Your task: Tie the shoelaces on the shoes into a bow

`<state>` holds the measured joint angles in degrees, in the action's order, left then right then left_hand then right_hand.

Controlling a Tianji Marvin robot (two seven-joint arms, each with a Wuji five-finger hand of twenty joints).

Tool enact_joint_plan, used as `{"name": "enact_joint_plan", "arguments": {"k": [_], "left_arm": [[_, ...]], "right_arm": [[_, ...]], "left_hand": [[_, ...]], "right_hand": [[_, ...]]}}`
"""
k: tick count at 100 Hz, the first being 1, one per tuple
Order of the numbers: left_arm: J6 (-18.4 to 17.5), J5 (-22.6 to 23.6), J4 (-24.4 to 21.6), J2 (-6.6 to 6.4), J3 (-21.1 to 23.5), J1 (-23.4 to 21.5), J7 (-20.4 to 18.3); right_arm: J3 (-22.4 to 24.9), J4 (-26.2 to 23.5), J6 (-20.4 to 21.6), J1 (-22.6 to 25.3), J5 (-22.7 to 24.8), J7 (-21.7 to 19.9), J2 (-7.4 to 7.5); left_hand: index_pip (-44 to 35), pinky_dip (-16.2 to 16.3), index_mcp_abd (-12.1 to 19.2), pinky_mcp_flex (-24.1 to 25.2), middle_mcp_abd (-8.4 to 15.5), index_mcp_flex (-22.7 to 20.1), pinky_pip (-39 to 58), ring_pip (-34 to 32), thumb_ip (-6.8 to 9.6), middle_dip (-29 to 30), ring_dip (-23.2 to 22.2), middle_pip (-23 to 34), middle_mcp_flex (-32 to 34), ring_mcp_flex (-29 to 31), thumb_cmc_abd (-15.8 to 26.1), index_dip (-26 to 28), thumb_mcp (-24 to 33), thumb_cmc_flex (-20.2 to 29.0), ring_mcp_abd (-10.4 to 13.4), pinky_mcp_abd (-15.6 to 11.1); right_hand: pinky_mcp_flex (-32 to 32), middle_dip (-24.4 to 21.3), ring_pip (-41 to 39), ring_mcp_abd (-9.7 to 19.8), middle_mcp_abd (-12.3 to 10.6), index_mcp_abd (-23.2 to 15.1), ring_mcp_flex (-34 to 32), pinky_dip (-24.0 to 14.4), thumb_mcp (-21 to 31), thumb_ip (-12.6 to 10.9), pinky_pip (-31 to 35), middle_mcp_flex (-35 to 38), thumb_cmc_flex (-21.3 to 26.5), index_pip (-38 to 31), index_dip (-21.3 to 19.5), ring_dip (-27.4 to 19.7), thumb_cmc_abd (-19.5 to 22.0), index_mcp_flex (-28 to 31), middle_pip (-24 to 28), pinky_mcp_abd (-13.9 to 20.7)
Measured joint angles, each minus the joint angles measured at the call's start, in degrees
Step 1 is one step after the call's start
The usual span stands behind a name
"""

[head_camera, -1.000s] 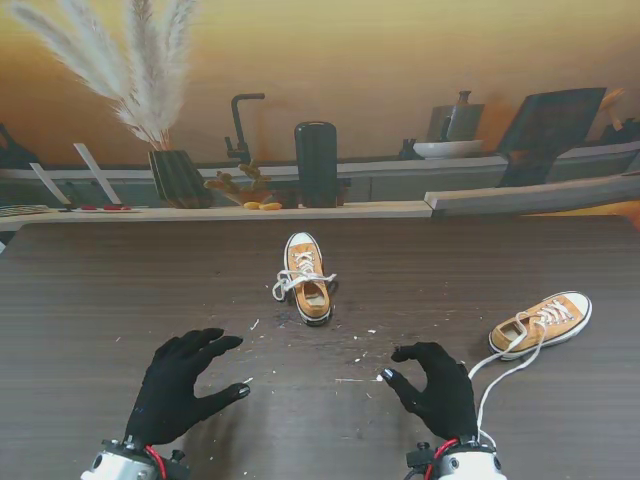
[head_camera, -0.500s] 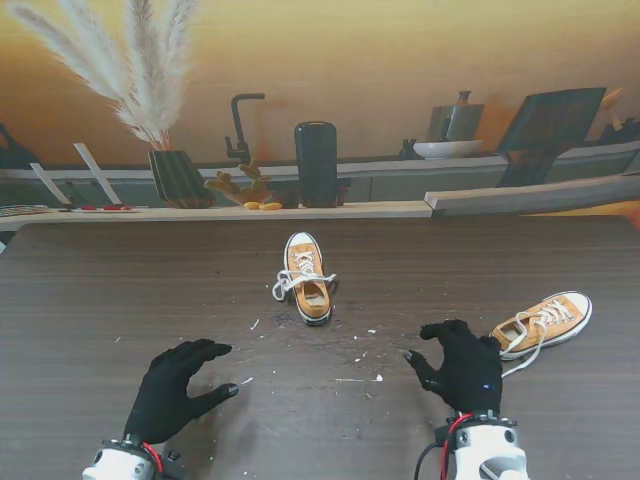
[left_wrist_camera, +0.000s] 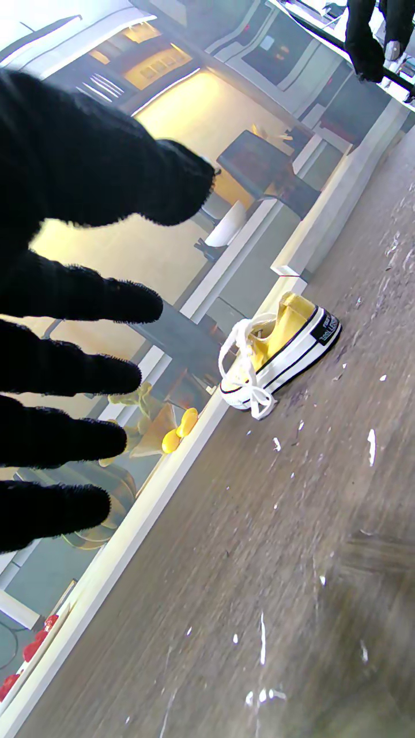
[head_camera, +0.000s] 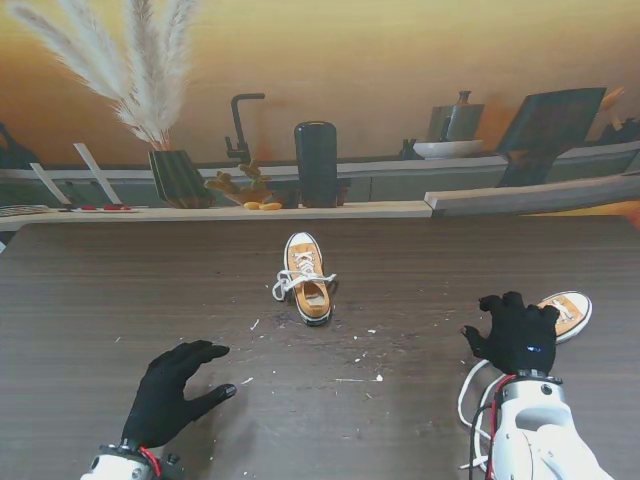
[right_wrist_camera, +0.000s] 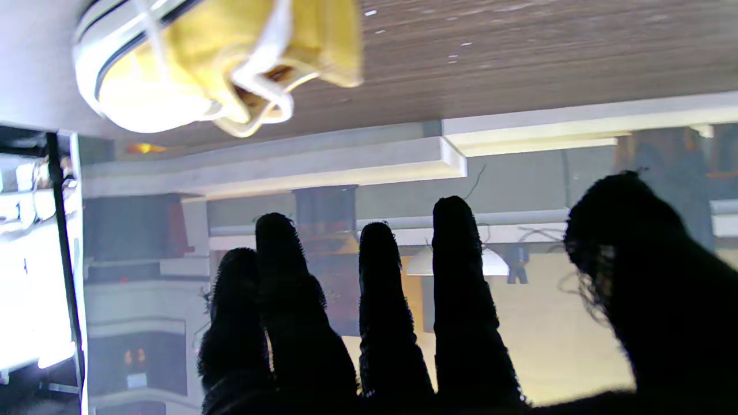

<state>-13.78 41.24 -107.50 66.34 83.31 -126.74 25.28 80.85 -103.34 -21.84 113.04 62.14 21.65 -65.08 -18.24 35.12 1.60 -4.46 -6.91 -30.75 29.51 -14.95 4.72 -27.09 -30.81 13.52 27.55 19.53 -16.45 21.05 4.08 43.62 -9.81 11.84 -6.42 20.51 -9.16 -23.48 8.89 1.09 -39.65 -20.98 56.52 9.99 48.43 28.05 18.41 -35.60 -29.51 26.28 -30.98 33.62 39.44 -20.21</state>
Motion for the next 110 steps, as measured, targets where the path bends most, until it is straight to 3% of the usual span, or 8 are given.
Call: {"name": "enact_joint_plan", "arguments": {"k": [24, 40, 58, 110], "left_arm": [[0.0, -0.1, 0.2, -0.01, -0.2, 0.3, -0.6], [0.0, -0.1, 0.3, -0.01, -0.4, 0.6, -0.5], [0.0, -0.1, 0.6, -0.06, -0.9, 1.1, -0.6], [0.1, 0.4, 1.1, -0.25, -2.1, 1.9, -1.1]], "right_arm": [[2.9, 4.5, -2.3, -2.9, 6.2, -1.4, 0.82], [4.3, 5.8, -2.6, -3.6, 9.3, -5.4, 1.88], [4.8, 9.4, -2.3, -4.8, 14.7, -5.0, 2.73], [3.8, 14.5, -3.3, -7.8, 15.6, -4.9, 3.91]], "left_hand": [[-0.3, 0.0, 0.0, 0.0, 0.0, 0.0, 0.5, -0.5, 0.0, 0.0, 0.0, 0.0, 0.0, 0.0, 0.0, 0.0, 0.0, 0.0, -0.1, 0.0], [-0.4, 0.0, 0.0, 0.0, 0.0, 0.0, 0.9, -0.6, 0.0, 0.0, 0.0, 0.0, 0.1, 0.0, 0.0, 0.0, 0.6, 0.0, -0.1, 0.0], [-0.4, 0.0, 0.0, 0.0, 0.0, 0.0, 1.2, -0.6, 0.0, 0.0, 0.0, 0.2, 0.5, 0.0, 0.0, 0.0, 0.6, 0.0, -0.1, 0.0], [-0.4, 0.0, 0.0, 0.0, 0.0, 0.0, 1.3, -0.7, 0.0, 0.0, 0.0, 0.2, 0.5, 0.0, 0.0, 0.0, 0.6, 0.0, -0.1, 0.0]], "right_hand": [[0.1, 0.0, 0.1, 0.5, -0.3, -0.8, 0.8, 2.0, 0.0, 0.0, 0.2, -1.5, 0.0, -0.7, 0.1, -0.1, -0.2, -0.6, -0.1, 0.6], [0.1, 0.0, 0.0, 1.2, -0.8, -2.1, 0.8, 2.0, 2.0, 0.0, 0.2, -1.5, 0.1, -1.4, 0.6, -0.1, -2.0, -1.3, -0.2, 1.4], [-0.3, 0.0, -1.3, 1.8, -1.8, -4.7, 0.8, 2.4, 6.0, 0.0, 0.9, -1.5, 0.1, -3.1, 0.8, 4.1, -4.9, -2.3, -0.2, 1.7], [-0.8, 0.0, -1.6, 2.5, -1.9, -6.3, 2.2, 3.6, 7.4, 0.0, 1.5, -2.1, 0.2, -3.0, 3.0, 8.1, -7.7, -4.8, 0.4, 2.1]]}}
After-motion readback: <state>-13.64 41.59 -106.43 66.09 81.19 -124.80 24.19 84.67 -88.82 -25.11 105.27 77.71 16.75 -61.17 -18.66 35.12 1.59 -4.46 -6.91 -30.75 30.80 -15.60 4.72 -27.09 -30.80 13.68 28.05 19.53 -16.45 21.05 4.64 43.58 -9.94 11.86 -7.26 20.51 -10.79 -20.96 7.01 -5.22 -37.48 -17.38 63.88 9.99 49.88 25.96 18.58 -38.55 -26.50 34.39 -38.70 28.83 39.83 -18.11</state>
